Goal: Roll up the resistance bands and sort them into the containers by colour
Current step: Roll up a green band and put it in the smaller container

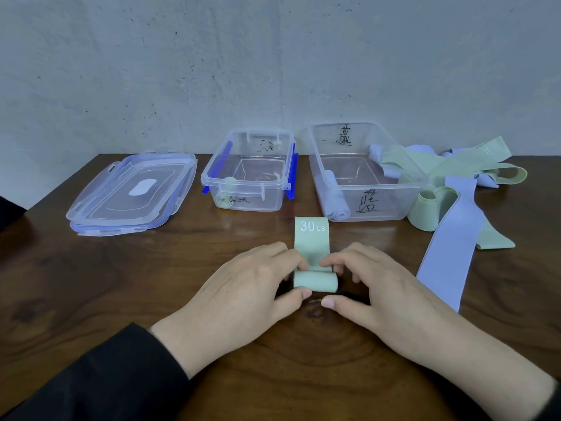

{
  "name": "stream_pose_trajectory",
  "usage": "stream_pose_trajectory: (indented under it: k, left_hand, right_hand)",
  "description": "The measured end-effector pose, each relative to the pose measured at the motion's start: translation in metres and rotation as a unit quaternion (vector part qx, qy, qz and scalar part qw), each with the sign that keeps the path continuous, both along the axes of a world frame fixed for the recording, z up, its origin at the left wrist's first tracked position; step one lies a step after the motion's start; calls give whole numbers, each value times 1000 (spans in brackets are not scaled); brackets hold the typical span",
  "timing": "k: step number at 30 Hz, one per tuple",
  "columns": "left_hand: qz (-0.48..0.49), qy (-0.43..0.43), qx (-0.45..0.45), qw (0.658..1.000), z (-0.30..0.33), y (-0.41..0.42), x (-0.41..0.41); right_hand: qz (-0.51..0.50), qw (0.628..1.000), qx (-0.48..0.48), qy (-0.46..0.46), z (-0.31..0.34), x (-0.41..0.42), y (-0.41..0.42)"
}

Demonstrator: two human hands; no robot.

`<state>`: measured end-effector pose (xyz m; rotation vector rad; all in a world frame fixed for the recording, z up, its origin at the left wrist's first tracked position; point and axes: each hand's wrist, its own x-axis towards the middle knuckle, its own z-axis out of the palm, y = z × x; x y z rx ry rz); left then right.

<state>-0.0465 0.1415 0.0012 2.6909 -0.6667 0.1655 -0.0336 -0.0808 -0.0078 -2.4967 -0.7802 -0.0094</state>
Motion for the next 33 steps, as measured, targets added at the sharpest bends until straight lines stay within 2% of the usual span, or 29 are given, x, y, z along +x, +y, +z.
stream_pose_trajectory:
  k: [33]
  left_hand:
    - [5,-14,12,1000,-2,-1,2]
  right_hand:
    - [-8,1000,12,-1,-1,1,-1]
